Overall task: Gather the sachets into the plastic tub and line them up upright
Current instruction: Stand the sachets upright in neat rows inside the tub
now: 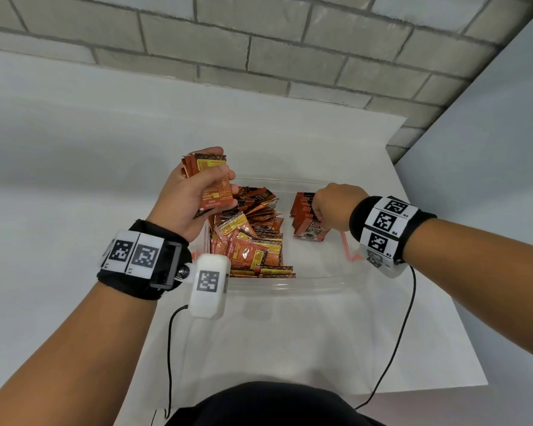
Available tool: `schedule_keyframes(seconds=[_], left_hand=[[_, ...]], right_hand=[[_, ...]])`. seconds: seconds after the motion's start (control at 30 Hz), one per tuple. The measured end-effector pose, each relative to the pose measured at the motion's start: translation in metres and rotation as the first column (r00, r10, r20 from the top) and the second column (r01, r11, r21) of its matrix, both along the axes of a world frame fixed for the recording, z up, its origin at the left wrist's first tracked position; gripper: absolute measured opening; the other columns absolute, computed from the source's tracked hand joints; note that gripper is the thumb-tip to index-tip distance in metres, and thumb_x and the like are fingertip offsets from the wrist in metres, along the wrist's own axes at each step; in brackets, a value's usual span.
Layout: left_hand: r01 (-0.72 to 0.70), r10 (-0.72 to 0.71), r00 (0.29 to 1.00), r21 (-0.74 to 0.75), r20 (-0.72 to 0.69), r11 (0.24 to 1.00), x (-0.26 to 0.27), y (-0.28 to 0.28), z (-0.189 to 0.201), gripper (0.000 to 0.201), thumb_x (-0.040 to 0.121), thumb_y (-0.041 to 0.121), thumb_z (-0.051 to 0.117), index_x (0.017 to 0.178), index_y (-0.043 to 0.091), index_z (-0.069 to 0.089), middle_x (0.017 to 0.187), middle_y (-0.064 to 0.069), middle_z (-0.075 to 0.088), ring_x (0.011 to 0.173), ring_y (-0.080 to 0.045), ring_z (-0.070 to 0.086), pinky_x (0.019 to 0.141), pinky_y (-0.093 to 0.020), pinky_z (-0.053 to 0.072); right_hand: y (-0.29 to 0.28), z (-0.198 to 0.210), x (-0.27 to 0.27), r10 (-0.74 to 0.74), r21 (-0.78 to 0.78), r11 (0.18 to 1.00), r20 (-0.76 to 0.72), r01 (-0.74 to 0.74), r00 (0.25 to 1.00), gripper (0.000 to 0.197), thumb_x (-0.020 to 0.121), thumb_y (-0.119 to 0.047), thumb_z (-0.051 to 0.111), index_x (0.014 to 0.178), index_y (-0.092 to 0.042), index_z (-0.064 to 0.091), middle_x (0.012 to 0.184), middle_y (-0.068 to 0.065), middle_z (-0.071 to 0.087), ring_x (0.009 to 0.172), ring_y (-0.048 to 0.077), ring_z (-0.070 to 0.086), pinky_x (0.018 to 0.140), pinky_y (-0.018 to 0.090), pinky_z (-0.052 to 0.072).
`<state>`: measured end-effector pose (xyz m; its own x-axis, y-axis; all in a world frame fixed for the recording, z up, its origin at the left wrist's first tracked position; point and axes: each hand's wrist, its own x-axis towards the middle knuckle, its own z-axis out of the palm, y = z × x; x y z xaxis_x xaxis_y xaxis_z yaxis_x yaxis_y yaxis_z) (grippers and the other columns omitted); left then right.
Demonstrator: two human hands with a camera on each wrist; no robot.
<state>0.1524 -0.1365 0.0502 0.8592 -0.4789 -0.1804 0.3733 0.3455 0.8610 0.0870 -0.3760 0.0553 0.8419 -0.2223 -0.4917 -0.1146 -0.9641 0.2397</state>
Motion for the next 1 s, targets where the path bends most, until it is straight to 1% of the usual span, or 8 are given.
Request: schedule_keyframes(seconds=[0.13, 0.23, 0.47, 0.57, 0.67, 0.73, 0.9, 1.0], left_hand=[[0.009, -0.009, 1.000, -0.008, -0.007, 1.000, 0.001, 0.000, 0.000, 0.037, 0.076, 0.017, 0.067, 0.112, 0.019, 0.060, 0.087, -0.007, 0.068, 0.075, -0.022, 0.068, 0.068, -0.036, 0.059], [0.010, -0.010, 1.000, -0.007, -0.005, 1.000, 0.001, -0.001, -0.001, 0.040, 0.074, 0.018, 0.068, 0.113, 0.018, 0.060, 0.086, -0.007, 0.068, 0.074, -0.022, 0.068, 0.068, -0.036, 0.059], [-0.004, 0.004, 1.000, 0.002, -0.013, 1.000, -0.001, -0.004, 0.000, 0.030, 0.083, 0.014, 0.063, 0.112, 0.017, 0.059, 0.083, -0.006, 0.069, 0.071, -0.021, 0.069, 0.068, -0.036, 0.059], [0.005, -0.005, 1.000, -0.005, -0.018, 1.000, -0.002, -0.004, 0.002, 0.038, 0.077, 0.017, 0.065, 0.114, 0.017, 0.059, 0.083, -0.007, 0.069, 0.071, -0.021, 0.069, 0.067, -0.036, 0.059], [0.016, -0.016, 1.000, -0.016, -0.022, 1.000, -0.002, -0.004, 0.001, 0.044, 0.072, 0.019, 0.067, 0.115, 0.016, 0.058, 0.084, -0.007, 0.068, 0.071, -0.021, 0.069, 0.066, -0.035, 0.059], [0.018, -0.019, 0.999, -0.023, -0.031, 1.000, -0.002, -0.004, 0.000, 0.038, 0.076, 0.018, 0.065, 0.113, 0.017, 0.059, 0.083, -0.007, 0.068, 0.071, -0.021, 0.068, 0.067, -0.035, 0.059], [0.031, -0.035, 0.993, -0.035, -0.110, 0.999, -0.005, -0.006, -0.001, 0.011, 0.087, 0.016, 0.058, 0.093, 0.007, 0.060, 0.076, -0.010, 0.066, 0.067, -0.023, 0.069, 0.065, -0.035, 0.060], [0.068, -0.077, 0.979, -0.052, -0.191, 0.996, -0.008, -0.008, -0.002, 0.013, 0.093, 0.010, 0.045, 0.092, 0.002, 0.054, 0.071, -0.013, 0.065, 0.067, -0.026, 0.069, 0.065, -0.038, 0.060]], right_hand=[[0.004, -0.001, 0.000, 0.060, -0.062, 0.996, -0.008, -0.060, 0.998, 0.009, 0.084, -0.004, 0.059, 0.088, -0.008, 0.066, 0.070, 0.001, 0.050, 0.065, 0.021, 0.052, 0.048, 0.020, 0.033], [0.006, 0.000, 0.000, 0.085, -0.093, 0.992, -0.022, -0.086, 0.996, 0.010, 0.084, -0.002, 0.058, 0.080, -0.011, 0.059, 0.062, -0.001, 0.042, 0.055, 0.017, 0.045, 0.047, 0.019, 0.031], [0.009, 0.002, 0.000, 0.109, -0.142, 0.984, -0.027, -0.112, 0.994, 0.015, 0.085, -0.007, 0.060, 0.074, -0.012, 0.051, 0.061, -0.001, 0.041, 0.050, 0.013, 0.039, 0.045, 0.021, 0.028], [0.007, 0.004, 0.000, 0.126, -0.165, 0.978, -0.017, -0.127, 0.992, 0.025, 0.086, -0.011, 0.062, 0.067, -0.012, 0.046, 0.061, -0.001, 0.041, 0.050, 0.013, 0.038, 0.044, 0.022, 0.027], [0.007, 0.006, -0.001, 0.117, -0.168, 0.979, -0.019, -0.118, 0.993, 0.018, 0.088, -0.017, 0.063, 0.077, -0.011, 0.050, 0.063, -0.001, 0.041, 0.051, 0.013, 0.038, 0.044, 0.023, 0.027], [0.007, 0.008, -0.001, 0.106, -0.169, 0.980, -0.020, -0.108, 0.994, 0.017, 0.088, -0.019, 0.063, 0.080, -0.012, 0.050, 0.064, -0.001, 0.041, 0.052, 0.013, 0.038, 0.044, 0.023, 0.027], [0.005, 0.009, -0.003, 0.079, -0.128, 0.989, 0.011, -0.077, 0.997, 0.036, 0.087, -0.024, 0.065, 0.064, -0.014, 0.040, 0.064, -0.001, 0.043, 0.052, 0.013, 0.040, 0.046, 0.022, 0.030], [0.005, 0.018, -0.007, 0.009, 0.014, 1.000, 0.094, -0.010, 0.996, 0.020, 0.089, -0.031, 0.062, 0.081, -0.015, 0.053, 0.076, 0.001, 0.055, 0.064, 0.018, 0.051, 0.051, 0.024, 0.037]])
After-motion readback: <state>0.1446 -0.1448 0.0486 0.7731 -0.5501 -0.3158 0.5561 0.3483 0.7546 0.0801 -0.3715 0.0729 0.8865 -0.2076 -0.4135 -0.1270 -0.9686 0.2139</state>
